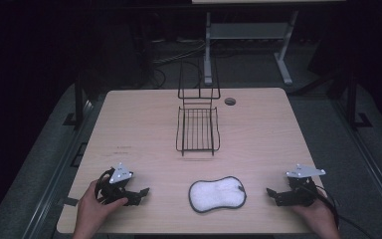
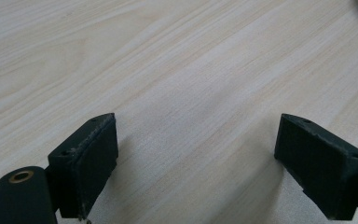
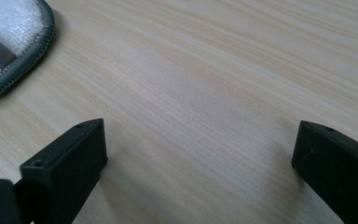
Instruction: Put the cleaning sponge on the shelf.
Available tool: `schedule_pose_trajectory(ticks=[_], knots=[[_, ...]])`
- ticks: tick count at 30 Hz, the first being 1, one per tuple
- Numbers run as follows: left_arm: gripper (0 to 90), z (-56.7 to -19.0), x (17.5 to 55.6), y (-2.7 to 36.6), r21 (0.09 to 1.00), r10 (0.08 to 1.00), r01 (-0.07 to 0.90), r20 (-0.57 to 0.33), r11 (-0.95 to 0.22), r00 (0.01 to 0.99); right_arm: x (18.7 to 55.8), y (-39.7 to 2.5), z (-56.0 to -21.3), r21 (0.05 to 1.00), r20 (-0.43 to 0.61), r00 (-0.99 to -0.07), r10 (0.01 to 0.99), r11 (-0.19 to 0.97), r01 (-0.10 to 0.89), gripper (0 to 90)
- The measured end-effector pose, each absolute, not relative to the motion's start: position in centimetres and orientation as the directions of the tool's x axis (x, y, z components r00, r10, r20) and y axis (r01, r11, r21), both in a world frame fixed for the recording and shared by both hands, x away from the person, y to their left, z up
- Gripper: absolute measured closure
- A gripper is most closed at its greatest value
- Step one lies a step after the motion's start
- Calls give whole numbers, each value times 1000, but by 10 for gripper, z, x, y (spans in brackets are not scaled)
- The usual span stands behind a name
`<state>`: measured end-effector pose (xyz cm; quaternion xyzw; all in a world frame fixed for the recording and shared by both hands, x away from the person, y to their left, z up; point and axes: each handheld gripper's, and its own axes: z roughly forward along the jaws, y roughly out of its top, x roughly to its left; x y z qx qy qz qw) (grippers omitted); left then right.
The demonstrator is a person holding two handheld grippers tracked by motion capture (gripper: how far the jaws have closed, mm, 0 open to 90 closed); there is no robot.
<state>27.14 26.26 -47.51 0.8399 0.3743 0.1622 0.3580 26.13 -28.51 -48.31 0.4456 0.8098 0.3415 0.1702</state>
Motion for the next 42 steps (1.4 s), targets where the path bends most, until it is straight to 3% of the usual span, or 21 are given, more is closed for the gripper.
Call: schedule_pose_trajectory(ticks=[9,10,12,17,23,42], knots=[[124,-475,271,263,723,745,513,4,-463,667,260,-284,-481,697,30,-549,835,376,611,58],[124,-475,271,263,723,745,512,4,-463,667,259,-284,-479,695,33,-548,836,375,614,153],[124,-475,272,263,723,745,513,4,-463,667,258,-284,-476,697,42,-558,829,376,610,224],[124,-475,271,263,723,745,513,4,-463,667,252,-278,-465,718,84,-616,783,381,582,589],[124,-475,271,263,723,745,513,4,-464,667,247,-262,-456,726,137,-694,707,404,556,896],[124,-475,271,263,722,745,513,5,-464,668,235,-207,-445,750,191,-810,555,450,485,896]])
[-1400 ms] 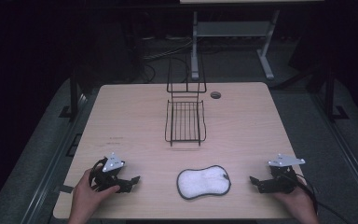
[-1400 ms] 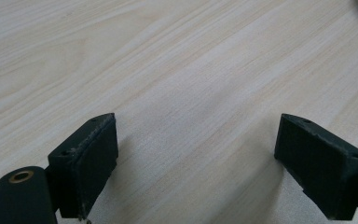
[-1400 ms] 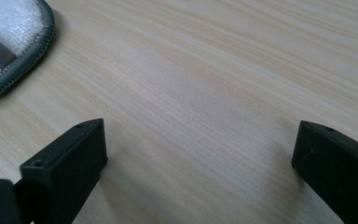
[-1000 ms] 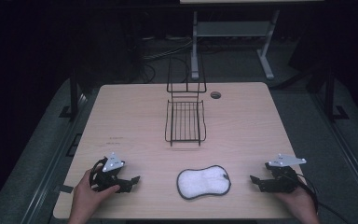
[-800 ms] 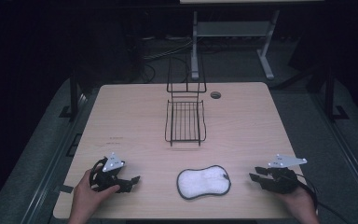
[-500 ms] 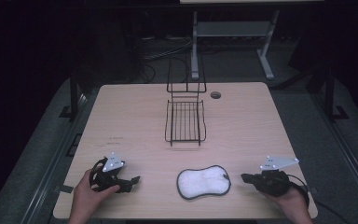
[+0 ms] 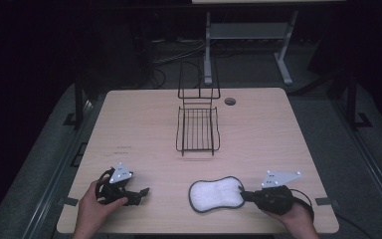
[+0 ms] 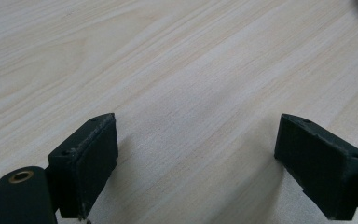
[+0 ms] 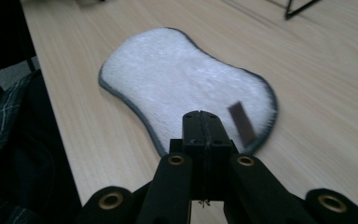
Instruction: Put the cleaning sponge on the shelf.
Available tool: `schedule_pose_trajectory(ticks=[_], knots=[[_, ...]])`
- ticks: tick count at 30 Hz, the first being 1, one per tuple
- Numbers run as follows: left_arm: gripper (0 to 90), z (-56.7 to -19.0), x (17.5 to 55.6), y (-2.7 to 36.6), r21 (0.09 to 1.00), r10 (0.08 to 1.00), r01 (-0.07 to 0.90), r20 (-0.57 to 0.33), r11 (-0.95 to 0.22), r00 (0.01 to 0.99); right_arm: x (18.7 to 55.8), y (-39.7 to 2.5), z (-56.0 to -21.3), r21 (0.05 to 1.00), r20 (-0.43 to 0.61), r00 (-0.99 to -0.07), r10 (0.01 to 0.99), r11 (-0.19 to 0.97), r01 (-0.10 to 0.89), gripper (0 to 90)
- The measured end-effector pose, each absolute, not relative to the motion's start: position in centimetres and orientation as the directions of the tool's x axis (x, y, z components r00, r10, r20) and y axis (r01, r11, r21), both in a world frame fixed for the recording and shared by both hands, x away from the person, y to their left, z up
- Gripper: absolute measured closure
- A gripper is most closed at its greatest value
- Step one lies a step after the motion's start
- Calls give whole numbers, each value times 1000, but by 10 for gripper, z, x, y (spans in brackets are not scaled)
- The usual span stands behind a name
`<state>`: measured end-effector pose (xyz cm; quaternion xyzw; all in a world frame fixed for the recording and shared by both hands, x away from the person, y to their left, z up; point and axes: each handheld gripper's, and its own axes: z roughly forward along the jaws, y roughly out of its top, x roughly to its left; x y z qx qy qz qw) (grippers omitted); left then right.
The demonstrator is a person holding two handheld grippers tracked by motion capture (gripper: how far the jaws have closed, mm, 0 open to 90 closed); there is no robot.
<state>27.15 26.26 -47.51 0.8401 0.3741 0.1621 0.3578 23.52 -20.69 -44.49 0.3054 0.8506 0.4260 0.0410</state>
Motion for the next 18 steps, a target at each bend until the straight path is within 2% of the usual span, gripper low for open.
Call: schedule_pose_trajectory(ticks=[18], knots=[[124,-475,272,263,721,743,512,7,-467,669,249,-157,-449,737,159,-858,489,519,433,896]])
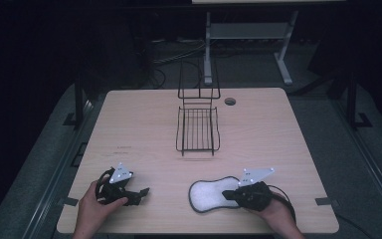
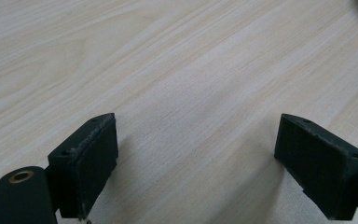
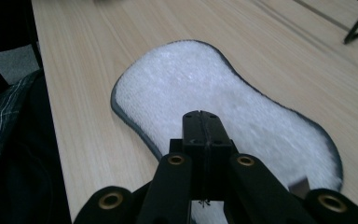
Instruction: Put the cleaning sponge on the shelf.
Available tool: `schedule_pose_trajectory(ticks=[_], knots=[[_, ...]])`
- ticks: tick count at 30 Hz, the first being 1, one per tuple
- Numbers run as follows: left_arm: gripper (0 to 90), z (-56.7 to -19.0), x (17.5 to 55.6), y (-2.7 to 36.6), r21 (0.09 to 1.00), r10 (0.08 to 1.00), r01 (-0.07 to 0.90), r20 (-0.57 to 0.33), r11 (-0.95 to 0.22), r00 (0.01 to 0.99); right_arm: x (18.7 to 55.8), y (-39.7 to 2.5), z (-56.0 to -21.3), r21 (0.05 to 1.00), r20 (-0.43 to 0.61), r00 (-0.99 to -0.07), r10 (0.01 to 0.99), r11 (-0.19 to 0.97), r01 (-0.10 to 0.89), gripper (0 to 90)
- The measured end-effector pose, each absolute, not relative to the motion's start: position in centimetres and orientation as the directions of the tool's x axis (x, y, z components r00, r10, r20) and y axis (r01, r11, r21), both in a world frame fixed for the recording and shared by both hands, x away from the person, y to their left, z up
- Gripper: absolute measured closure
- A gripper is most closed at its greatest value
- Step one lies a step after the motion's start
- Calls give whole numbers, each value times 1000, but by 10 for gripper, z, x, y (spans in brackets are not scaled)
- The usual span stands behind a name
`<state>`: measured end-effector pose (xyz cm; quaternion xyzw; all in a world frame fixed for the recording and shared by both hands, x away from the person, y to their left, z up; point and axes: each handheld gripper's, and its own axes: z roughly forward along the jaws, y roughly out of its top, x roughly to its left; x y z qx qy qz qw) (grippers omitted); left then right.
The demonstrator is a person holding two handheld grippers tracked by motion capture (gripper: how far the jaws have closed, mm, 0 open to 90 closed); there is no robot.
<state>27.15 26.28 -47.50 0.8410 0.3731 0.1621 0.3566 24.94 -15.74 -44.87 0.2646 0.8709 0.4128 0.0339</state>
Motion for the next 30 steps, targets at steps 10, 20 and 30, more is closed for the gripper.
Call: schedule_pose_trajectory(ticks=[10,20,30], knots=[[124,-475,271,263,721,744,514,4,-465,668,257,-123,-445,741,143,-884,445,544,393,897],[124,-475,271,263,720,744,514,4,-465,668,264,-91,-449,724,137,-906,401,584,368,897],[124,-475,271,263,720,744,514,4,-465,668,271,-77,-454,710,113,-907,405,606,359,897]])
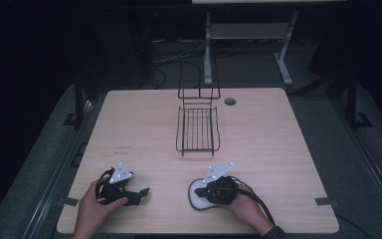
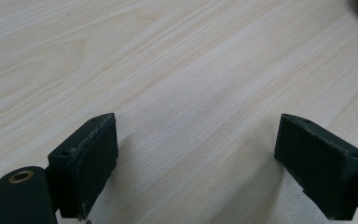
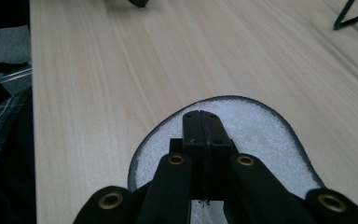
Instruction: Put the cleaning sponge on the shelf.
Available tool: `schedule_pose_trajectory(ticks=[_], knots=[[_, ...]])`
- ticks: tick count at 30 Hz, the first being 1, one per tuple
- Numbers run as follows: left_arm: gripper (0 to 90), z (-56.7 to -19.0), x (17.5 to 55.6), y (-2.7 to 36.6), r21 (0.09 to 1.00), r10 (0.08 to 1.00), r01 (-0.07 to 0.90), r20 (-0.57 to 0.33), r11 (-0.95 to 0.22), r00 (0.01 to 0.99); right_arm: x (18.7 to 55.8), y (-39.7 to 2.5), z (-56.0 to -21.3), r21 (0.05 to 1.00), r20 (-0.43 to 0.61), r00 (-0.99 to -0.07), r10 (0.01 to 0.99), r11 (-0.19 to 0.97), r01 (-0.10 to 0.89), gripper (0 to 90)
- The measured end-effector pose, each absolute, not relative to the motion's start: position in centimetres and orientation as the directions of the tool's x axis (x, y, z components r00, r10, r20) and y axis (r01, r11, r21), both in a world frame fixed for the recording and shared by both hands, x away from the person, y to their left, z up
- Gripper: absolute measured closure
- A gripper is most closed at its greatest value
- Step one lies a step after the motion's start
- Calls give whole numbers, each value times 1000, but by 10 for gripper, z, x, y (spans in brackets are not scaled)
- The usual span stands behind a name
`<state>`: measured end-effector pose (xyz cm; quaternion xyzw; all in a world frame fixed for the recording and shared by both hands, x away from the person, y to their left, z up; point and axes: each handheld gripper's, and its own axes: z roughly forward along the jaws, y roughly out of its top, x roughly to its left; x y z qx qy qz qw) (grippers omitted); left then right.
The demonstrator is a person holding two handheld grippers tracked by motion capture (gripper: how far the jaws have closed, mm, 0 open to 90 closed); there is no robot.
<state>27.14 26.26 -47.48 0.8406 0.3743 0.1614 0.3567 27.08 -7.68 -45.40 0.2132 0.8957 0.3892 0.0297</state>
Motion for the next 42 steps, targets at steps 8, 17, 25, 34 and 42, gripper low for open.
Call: schedule_pose_trajectory(ticks=[8,17,25,34,42], knots=[[124,-475,271,263,721,744,514,4,-465,668,279,-86,-453,701,100,-887,452,600,385,897],[124,-475,271,263,720,744,514,4,-465,668,290,-103,-453,699,95,-856,508,579,421,897],[124,-475,271,263,720,744,514,4,-465,668,298,-118,-454,699,96,-831,548,557,449,897],[124,-475,271,263,721,744,514,4,-465,668,308,-134,-453,692,90,-803,590,543,476,896],[124,-475,271,263,721,744,514,4,-465,668,317,-154,-453,693,92,-764,639,510,510,896]])
